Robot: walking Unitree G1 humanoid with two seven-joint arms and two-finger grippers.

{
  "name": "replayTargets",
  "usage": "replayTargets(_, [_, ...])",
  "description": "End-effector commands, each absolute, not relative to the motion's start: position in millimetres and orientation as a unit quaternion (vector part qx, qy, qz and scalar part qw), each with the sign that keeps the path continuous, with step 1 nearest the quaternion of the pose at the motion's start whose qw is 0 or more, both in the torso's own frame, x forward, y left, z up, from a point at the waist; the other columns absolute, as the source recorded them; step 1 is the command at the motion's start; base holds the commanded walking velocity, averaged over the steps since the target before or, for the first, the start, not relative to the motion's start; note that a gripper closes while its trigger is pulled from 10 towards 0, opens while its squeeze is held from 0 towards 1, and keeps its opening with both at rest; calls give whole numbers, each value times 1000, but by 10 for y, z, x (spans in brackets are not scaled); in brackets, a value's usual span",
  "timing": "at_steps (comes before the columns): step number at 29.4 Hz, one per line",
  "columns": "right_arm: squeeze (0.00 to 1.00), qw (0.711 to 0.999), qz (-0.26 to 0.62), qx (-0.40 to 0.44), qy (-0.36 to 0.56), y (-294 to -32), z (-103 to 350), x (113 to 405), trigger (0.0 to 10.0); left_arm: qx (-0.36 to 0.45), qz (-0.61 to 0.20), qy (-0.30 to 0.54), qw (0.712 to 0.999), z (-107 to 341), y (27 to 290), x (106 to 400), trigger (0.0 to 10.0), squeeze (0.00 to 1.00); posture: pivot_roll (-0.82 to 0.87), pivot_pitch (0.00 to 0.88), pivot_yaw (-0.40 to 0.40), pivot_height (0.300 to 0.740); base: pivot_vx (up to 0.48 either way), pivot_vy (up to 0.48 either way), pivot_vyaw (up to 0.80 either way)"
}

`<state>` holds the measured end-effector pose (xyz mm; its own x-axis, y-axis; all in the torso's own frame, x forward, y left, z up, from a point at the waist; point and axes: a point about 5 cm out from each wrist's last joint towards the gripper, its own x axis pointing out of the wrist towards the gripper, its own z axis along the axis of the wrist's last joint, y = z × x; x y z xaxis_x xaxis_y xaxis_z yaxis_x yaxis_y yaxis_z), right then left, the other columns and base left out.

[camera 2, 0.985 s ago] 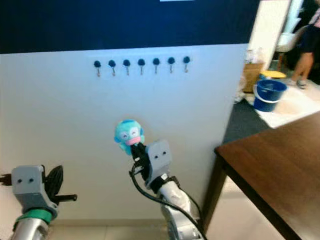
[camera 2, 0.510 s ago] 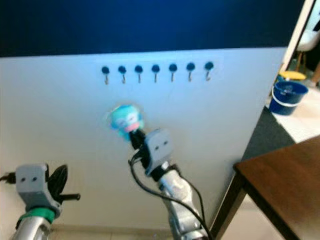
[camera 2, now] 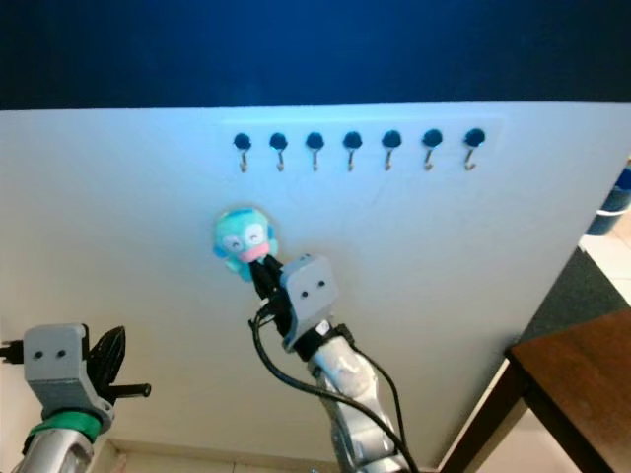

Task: Hang keys on a hook

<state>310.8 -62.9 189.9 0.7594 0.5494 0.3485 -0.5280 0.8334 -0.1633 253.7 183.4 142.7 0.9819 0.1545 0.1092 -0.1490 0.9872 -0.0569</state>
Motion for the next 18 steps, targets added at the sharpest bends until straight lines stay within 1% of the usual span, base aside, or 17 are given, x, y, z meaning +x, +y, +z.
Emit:
replayTargets(1, [0, 937, 293, -21, -190, -585, 1888, 3083, 10000, -20, 78, -47, 996, 1390, 1872, 2518, 10000, 0, -81, 0, 183, 740, 0, 0, -800])
replayTargets(3, [0, 937, 294, -21, -189, -582, 1883, 3076, 10000, -20, 78, -48, 996, 1392, 1873, 2518, 10000, 0, -81, 0, 183, 740, 0, 0, -800])
replayTargets(10, [0, 938, 292, -18, -188, -579, 1874, 3059, 10000, -22, 75, -49, 996, 1400, 1869, 2523, 10000, 0, -83, 0, 187, 740, 0, 328, -774])
replayTargets(15, [0, 937, 290, -22, -193, -578, 1883, 3051, 10000, -21, 73, -47, 996, 1398, 1862, 2529, 10000, 0, -83, 0, 187, 740, 0, 327, 0])
replayTargets(18, [0, 937, 290, -23, -193, -574, 1886, 3045, 10000, -19, 73, -46, 996, 1398, 1862, 2526, 10000, 0, -82, 0, 189, 740, 0, 0, 0])
